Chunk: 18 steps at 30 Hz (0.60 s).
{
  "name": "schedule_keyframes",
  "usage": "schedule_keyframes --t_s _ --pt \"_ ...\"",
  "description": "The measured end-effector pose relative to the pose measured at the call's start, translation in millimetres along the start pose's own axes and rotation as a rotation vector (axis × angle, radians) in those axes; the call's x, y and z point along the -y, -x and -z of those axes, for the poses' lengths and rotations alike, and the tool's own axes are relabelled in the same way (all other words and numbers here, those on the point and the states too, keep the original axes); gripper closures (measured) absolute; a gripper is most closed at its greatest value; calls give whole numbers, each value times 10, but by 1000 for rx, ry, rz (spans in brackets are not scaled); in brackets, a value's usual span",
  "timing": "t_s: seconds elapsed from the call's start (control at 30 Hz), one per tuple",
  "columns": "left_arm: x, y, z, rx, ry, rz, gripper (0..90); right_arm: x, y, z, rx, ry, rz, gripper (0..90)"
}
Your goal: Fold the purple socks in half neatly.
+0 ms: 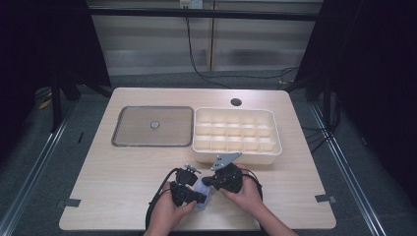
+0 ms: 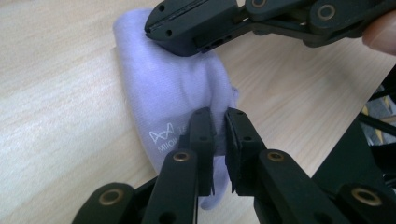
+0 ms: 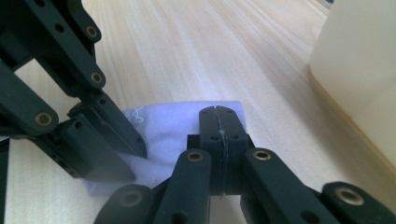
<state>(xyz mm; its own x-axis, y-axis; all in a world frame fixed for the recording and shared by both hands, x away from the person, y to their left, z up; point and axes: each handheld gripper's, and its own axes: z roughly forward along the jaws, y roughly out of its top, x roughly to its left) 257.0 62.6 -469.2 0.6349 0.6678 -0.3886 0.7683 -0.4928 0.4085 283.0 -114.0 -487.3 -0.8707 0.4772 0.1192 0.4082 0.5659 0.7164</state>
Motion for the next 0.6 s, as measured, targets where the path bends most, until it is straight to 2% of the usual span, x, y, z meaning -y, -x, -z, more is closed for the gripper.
schedule_keyframes --t_s 0.2,0.47,0.6 --pt "-18 -3 -29 1 26 12 823 -10 39 -7 9 0 -14 900" --pt "4 41 -46 -25 46 -15 826 -21 74 -33 -2 -2 -29 900" --pt "9 35 -39 -18 49 -14 824 -28 73 -29 -1 -9 -27 900"
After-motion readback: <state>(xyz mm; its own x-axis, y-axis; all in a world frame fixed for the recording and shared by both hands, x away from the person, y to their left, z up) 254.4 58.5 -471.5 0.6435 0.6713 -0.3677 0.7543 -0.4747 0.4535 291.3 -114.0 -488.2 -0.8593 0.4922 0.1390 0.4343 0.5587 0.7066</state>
